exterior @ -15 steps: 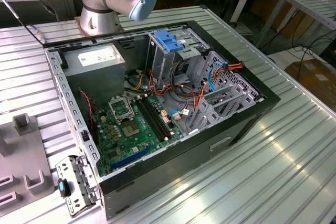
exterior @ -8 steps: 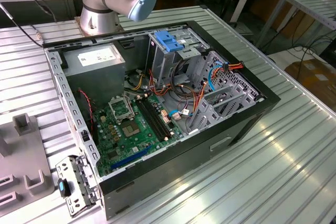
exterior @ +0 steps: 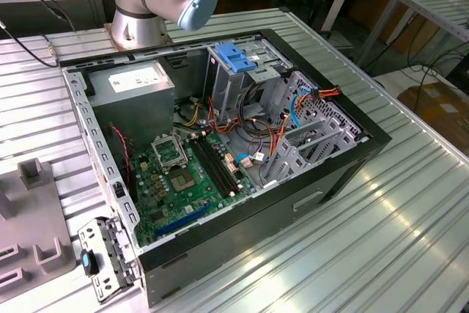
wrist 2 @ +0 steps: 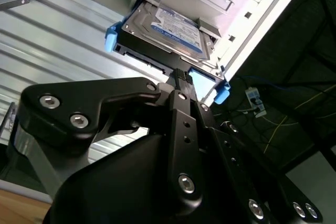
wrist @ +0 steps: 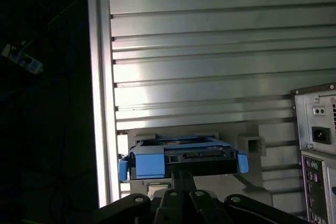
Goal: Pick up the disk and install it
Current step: 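Reach for the disk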
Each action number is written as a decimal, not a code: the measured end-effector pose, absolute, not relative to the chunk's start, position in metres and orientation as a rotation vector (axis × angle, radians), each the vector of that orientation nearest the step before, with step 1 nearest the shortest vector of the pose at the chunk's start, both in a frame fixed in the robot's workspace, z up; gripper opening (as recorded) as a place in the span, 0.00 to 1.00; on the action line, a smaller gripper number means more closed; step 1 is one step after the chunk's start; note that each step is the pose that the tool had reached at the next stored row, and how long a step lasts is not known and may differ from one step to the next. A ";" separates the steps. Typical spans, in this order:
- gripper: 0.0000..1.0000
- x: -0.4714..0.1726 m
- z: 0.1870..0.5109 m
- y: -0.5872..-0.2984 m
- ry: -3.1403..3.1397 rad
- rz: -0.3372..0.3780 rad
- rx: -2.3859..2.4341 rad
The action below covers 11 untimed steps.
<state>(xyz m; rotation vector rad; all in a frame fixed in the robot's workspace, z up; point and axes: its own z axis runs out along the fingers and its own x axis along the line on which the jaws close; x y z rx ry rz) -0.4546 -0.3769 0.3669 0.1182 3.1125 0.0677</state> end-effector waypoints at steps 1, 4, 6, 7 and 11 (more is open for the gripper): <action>0.11 -0.458 0.367 -0.376 3.112 0.068 0.118; 0.11 -0.467 0.366 -0.375 3.113 0.068 0.118; 0.11 -0.470 0.366 -0.374 3.113 0.068 0.118; 0.11 -0.472 0.366 -0.373 3.113 0.068 0.118; 0.11 -0.472 0.366 -0.373 3.113 0.068 0.118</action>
